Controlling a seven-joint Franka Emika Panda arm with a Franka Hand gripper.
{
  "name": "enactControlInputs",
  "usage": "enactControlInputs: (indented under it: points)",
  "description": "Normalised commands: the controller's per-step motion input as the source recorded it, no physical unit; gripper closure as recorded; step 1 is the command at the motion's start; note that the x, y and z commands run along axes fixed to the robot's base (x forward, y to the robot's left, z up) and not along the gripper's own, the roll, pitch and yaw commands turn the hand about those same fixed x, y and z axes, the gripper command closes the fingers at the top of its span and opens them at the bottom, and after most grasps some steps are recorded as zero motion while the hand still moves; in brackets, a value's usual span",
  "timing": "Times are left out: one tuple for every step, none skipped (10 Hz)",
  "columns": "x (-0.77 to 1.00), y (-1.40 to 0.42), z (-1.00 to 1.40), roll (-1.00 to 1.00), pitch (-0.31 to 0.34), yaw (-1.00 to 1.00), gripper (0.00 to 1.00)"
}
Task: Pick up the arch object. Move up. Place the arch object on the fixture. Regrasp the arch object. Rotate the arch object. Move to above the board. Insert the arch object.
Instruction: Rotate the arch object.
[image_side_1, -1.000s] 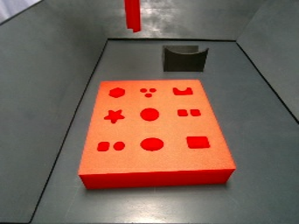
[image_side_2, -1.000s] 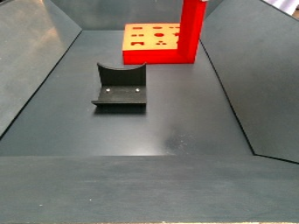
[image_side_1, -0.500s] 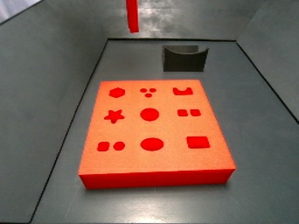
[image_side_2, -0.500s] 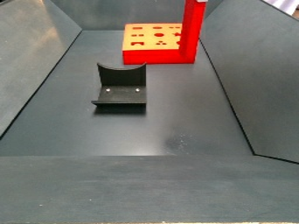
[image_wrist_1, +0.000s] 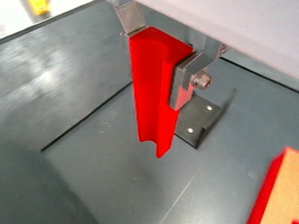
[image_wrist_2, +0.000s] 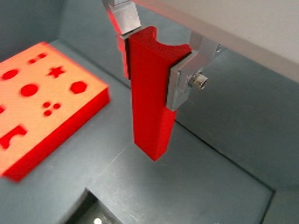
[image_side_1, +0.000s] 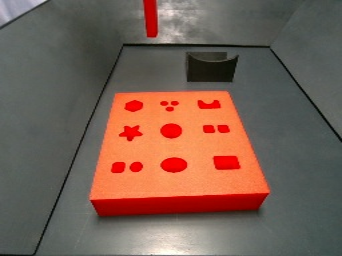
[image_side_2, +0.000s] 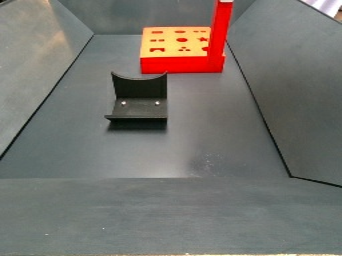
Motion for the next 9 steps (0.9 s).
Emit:
enactControlInputs:
  points:
    - [-0.01, 0.02, 0.01, -0.05, 0.022, -1.00, 1.00]
    - [-0.01, 0.02, 0.01, -0.05, 0.024, -1.00, 1.00]
    - [-0.01, 0.02, 0.01, -0.06, 0.026, -1.00, 1.00]
    - [-0.01, 0.02, 0.01, -0.06, 0.029, -1.00, 1.00]
    - [-0.01, 0.02, 0.01, -0.07, 0.033, -1.00, 1.00]
    - [-0.01, 0.02, 0.01, -0.08, 0.037, -1.00, 1.00]
    - [-0.01, 0.02, 0.01, -0.09, 0.043, -1.00, 1.00]
    - [-0.01, 0.02, 0.01, -0.11, 0.050, -1.00, 1.00]
    - [0.00, 0.00, 0.00, -0.04, 0.018, -1.00, 1.00]
